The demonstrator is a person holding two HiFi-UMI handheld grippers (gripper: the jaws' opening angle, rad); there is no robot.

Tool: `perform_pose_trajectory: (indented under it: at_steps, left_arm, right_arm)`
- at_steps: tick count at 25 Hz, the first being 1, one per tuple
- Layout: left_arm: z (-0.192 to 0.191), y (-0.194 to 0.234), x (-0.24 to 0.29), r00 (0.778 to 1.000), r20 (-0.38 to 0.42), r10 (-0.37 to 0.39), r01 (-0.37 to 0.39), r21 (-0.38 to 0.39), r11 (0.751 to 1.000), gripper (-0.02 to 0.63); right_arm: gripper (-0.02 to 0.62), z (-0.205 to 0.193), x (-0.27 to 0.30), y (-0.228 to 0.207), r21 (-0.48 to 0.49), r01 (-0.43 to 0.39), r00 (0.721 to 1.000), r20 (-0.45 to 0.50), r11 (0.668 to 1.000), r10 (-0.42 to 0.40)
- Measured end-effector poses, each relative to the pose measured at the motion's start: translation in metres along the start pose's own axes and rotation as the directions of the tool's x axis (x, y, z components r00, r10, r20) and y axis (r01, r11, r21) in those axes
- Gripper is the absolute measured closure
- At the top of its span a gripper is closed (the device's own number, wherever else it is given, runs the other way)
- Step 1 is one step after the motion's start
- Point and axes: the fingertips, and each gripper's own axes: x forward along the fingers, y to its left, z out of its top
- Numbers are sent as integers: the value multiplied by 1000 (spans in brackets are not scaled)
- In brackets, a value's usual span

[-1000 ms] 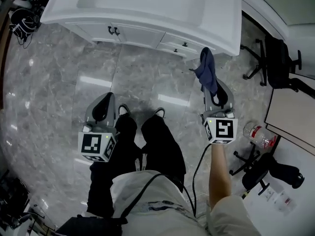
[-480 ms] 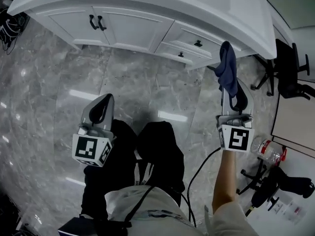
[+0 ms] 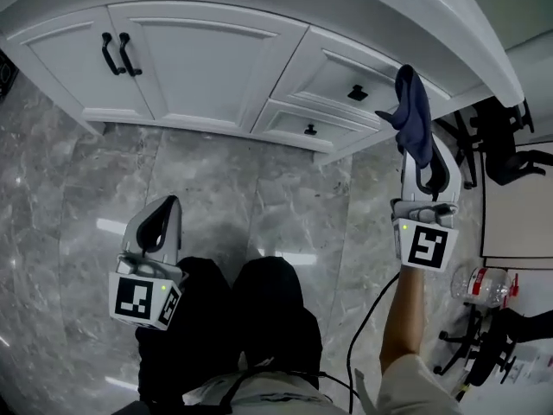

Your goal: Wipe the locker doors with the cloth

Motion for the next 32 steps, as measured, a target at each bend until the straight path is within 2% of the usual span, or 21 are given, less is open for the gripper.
perform_pose_trajectory:
  at_steps: [5,8,19,27,32]
  left_arm:
    - [-42,2,16,1000,17,-2,2,3,1000,604]
    - [-52,0,23,1000,5,-1,1,-1,1000,604]
    - [-19,-42,48,996,38,-81,79,55,995,604]
    - [-11,-57,44,995,60,-77,72,91,993,604]
    - [-16,-51,41,997,54,-46,41,87,995,604]
  right_arm:
    - [506,-23,23,-10,-96,64,998,25,993,-62]
    - [506,-38,33,-20,-102,75,997,5,992,-75]
    - [505,-61,50,-41,-118,90,996,4,989,-90]
    - [506,-77,64,-46,-49,96,995,9,994,-95]
    - [506,-100,69,-16,-62,40,999,-22,997,-41]
